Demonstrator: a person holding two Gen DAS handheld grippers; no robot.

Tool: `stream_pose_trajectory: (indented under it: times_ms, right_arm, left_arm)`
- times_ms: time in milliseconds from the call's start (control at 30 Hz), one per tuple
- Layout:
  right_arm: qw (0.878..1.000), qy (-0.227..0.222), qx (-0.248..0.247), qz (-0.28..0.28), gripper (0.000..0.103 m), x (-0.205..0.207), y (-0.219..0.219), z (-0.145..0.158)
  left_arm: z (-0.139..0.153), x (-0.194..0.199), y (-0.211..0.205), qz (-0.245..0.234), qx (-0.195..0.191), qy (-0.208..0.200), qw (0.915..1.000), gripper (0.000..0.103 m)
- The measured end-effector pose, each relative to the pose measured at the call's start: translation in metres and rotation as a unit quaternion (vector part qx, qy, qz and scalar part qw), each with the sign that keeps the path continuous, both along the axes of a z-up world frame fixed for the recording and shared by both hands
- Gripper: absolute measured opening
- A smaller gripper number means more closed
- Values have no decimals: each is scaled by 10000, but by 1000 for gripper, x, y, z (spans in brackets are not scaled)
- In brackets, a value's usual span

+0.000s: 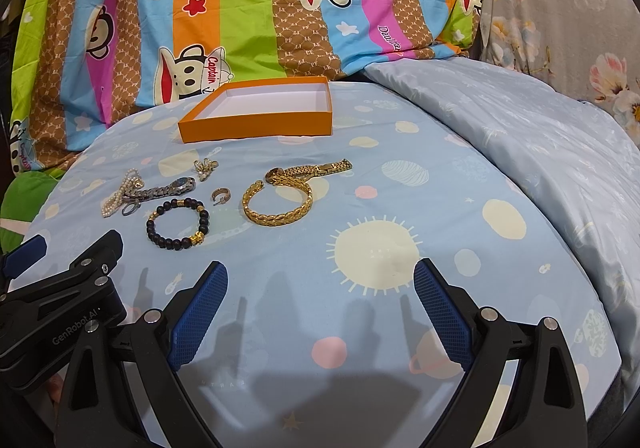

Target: Organize jewelry

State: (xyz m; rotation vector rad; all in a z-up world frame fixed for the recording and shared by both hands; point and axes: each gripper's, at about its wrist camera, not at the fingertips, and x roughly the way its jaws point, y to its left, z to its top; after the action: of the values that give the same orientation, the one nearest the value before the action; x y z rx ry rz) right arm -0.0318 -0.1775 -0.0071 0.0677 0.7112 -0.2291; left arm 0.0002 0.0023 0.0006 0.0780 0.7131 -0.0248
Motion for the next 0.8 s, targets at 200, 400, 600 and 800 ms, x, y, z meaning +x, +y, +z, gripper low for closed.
stream_pose_trajectory:
  times_ms: [200, 400, 600, 800]
  right_arm:
    - [9997, 143, 202, 61, 92, 6, -4, -6]
    - [9998, 134, 71, 88, 92, 22, -2, 1]
    - [9992, 355, 107, 167, 89, 58, 0, -5]
    - [9978, 544, 359, 148, 83, 79, -4, -13]
  left_arm:
    - [1, -2, -3, -36, -128, -57, 9999, 97]
    - [8, -4, 7, -29, -140, -184, 9997, 98]
    - [2, 7, 24, 83, -160, -11, 9998, 98]
    - [-3, 12, 29, -27, -379, 161, 9991, 98]
